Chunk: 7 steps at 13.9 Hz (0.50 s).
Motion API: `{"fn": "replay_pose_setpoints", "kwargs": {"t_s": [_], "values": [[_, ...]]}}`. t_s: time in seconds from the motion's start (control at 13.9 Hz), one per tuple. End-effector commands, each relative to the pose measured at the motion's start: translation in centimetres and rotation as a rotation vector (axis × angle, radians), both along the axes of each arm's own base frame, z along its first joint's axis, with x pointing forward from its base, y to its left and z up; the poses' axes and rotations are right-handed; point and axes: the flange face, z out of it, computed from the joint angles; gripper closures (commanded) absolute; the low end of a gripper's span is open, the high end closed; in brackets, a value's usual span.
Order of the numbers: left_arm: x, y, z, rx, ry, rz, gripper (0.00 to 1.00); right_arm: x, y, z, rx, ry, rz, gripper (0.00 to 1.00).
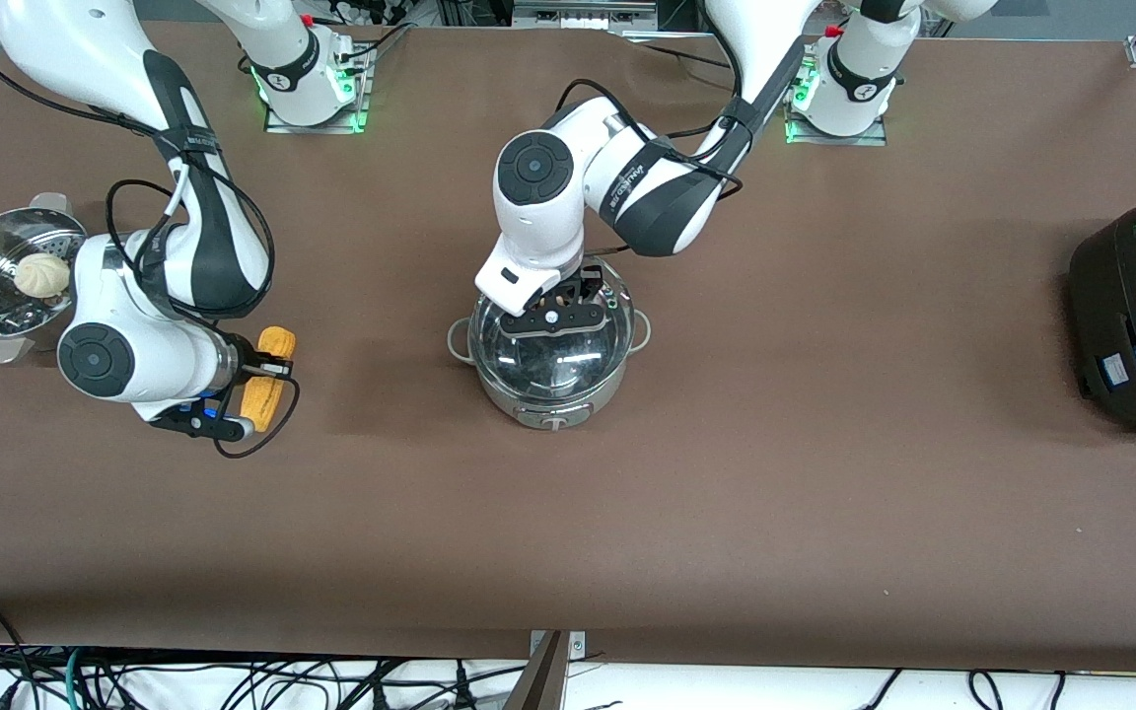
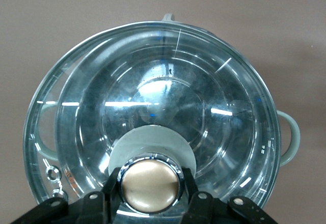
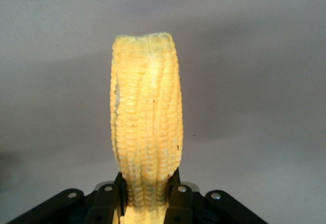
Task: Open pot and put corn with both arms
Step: 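Lift the glass lid off the pot with the left gripper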
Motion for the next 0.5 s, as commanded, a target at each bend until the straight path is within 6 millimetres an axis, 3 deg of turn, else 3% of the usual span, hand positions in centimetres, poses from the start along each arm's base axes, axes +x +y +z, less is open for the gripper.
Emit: {"fn": "replay_pose_setpoints", "kwargs": {"t_s": [0.0,0.29,0.43], "values": [[2.1,3.3,3.5,-0.015,0.026,-0.025,0.80,0.1,0.8,0.5,0.001,0.004,0.003,0.86],[6.1,10.8,8.5,-0.029,0.010,-0.167,0.80,0.1,0.9,0.3,0.001,0.007,0.004,0.86],[7.6,13.9,8.2,-0.015,0.020,-0.233,0.80,0.1,1.0,0.6,0.004,0.003,0.005,0.86]]}}
